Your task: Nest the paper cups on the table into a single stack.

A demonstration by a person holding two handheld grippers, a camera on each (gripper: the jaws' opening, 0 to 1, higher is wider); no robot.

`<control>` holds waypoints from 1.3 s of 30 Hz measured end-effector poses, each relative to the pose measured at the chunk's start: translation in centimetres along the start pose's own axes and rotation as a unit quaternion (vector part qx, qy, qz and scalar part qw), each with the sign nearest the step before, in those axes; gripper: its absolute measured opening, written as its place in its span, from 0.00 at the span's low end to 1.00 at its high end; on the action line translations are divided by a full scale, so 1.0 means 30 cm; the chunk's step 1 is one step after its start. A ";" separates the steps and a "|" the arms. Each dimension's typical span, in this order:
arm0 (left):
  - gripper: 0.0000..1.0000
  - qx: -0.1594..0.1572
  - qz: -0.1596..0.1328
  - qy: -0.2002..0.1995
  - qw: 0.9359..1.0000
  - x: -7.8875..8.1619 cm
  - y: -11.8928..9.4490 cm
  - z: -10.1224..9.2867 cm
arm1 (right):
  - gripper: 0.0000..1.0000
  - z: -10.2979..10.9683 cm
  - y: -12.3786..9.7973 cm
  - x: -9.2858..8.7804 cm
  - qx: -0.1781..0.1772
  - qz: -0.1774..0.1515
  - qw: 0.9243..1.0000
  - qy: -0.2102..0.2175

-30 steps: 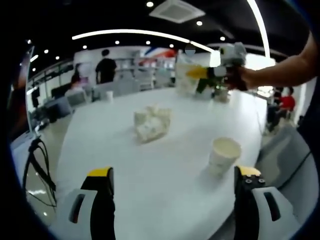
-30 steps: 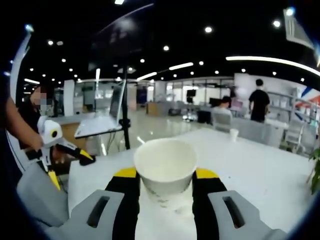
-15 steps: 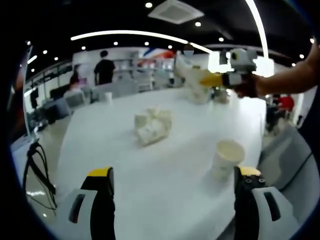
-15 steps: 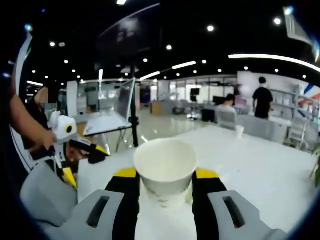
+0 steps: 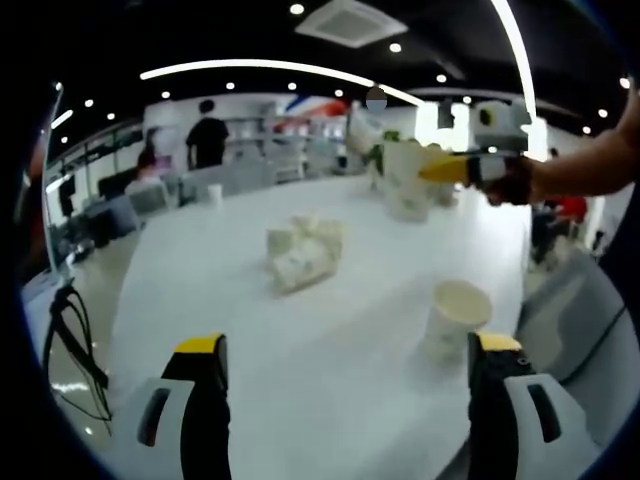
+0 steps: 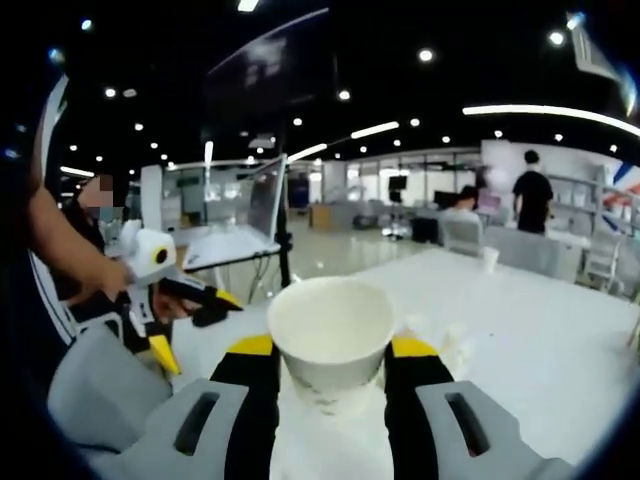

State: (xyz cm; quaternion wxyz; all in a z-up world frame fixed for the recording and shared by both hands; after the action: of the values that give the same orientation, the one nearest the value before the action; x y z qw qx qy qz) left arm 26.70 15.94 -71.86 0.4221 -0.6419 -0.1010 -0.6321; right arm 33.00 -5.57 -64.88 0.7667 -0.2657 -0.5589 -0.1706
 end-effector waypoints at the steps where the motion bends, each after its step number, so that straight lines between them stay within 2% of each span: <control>1: 0.98 0.002 -0.001 0.003 1.000 0.000 0.002 0.001 | 0.38 0.003 -0.003 -0.002 0.000 -0.001 1.000 0.001; 9: 0.97 -0.002 0.004 0.006 1.000 -0.009 0.012 0.000 | 0.38 0.027 -0.017 -0.011 0.005 -0.002 1.000 0.001; 18: 0.97 -0.004 0.003 0.001 1.000 -0.011 0.023 0.000 | 0.38 0.059 -0.034 -0.047 0.015 0.009 1.000 -0.009; 24: 0.98 0.009 0.005 -0.004 1.000 -0.014 0.016 0.013 | 0.37 0.080 -0.052 -0.071 0.022 0.014 1.000 -0.012; 39: 0.98 0.010 0.011 -0.004 1.000 -0.027 0.013 0.011 | 0.37 0.143 -0.102 -0.102 0.042 0.023 0.999 -0.015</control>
State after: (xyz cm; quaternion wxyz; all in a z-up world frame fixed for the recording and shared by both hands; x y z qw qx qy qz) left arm 27.06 16.26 -72.68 0.4345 -0.6417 -0.1022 -0.6237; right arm 27.03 -5.56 -66.11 0.7725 -0.2486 -0.5706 -0.1259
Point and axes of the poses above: the point that each gripper's makers call its tool centre point, and the gripper's own axes: y roughly forward along the fingers, z roughly to its left, x roughly out of its top, the point moved 5 cm from there along -y, roughly backward along the fingers, and after that the axes turned 13 degrees about y, right-handed, at the moved point
